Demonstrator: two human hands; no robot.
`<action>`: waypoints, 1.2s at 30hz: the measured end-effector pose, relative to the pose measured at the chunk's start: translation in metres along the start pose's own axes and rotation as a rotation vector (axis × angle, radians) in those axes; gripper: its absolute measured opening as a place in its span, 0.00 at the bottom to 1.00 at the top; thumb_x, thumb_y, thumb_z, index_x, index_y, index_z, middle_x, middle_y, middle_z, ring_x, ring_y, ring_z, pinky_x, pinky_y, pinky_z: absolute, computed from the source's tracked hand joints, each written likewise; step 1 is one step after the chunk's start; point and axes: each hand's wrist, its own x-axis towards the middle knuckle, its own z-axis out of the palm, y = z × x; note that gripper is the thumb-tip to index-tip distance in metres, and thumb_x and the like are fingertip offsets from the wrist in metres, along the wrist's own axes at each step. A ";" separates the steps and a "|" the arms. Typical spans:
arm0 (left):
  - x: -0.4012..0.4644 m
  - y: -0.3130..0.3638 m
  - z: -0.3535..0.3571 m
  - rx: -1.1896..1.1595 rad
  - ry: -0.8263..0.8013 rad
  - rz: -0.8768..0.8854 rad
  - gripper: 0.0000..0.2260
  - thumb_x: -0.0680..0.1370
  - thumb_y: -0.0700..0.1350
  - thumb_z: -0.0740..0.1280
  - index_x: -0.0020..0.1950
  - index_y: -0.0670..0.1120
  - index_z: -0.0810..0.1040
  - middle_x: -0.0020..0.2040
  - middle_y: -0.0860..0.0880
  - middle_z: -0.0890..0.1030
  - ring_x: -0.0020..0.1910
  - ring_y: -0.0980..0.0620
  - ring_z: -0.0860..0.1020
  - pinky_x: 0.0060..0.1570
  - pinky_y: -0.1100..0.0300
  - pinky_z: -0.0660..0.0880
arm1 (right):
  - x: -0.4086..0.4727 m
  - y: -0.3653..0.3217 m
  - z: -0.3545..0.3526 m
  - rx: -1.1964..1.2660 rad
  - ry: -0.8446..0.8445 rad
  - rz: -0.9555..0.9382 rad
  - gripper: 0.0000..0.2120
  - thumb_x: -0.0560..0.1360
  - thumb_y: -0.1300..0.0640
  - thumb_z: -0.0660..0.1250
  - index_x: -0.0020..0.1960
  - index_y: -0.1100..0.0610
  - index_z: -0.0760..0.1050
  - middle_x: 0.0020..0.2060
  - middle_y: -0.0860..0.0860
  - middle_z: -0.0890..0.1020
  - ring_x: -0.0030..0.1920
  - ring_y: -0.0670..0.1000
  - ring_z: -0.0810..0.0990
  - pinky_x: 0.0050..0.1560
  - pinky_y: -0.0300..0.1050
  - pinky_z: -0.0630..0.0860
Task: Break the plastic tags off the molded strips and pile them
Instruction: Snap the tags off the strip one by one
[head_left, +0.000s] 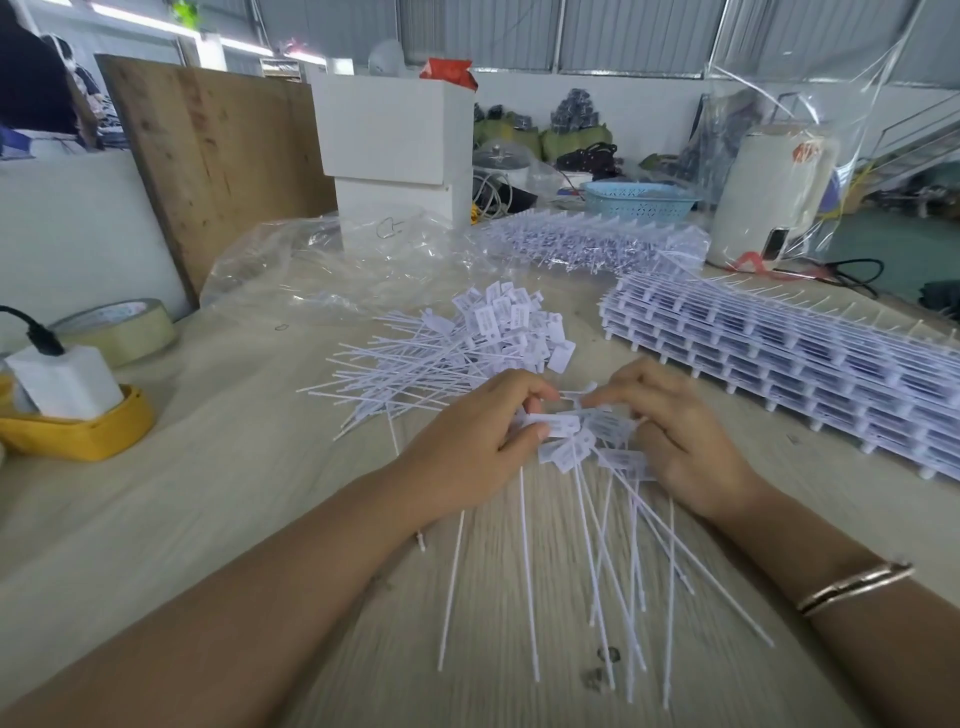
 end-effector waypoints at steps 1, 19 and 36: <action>0.000 0.001 0.001 -0.005 0.002 0.003 0.11 0.79 0.46 0.62 0.61 0.53 0.71 0.49 0.57 0.73 0.42 0.53 0.75 0.41 0.62 0.70 | 0.000 -0.004 -0.001 -0.016 0.015 -0.014 0.23 0.67 0.64 0.55 0.58 0.51 0.74 0.49 0.48 0.73 0.51 0.41 0.71 0.49 0.54 0.70; 0.003 0.004 -0.011 0.047 0.022 -0.022 0.09 0.79 0.49 0.63 0.38 0.55 0.70 0.30 0.52 0.72 0.31 0.56 0.69 0.34 0.61 0.62 | 0.004 -0.017 0.009 -0.445 0.162 -0.343 0.14 0.76 0.52 0.63 0.57 0.57 0.80 0.40 0.52 0.81 0.37 0.54 0.80 0.41 0.50 0.67; 0.004 0.010 -0.008 0.071 0.066 0.154 0.11 0.77 0.50 0.62 0.43 0.43 0.76 0.34 0.49 0.74 0.34 0.55 0.68 0.36 0.58 0.62 | 0.003 -0.023 0.011 0.268 0.027 0.065 0.16 0.77 0.59 0.61 0.31 0.54 0.74 0.27 0.48 0.74 0.29 0.44 0.70 0.34 0.35 0.67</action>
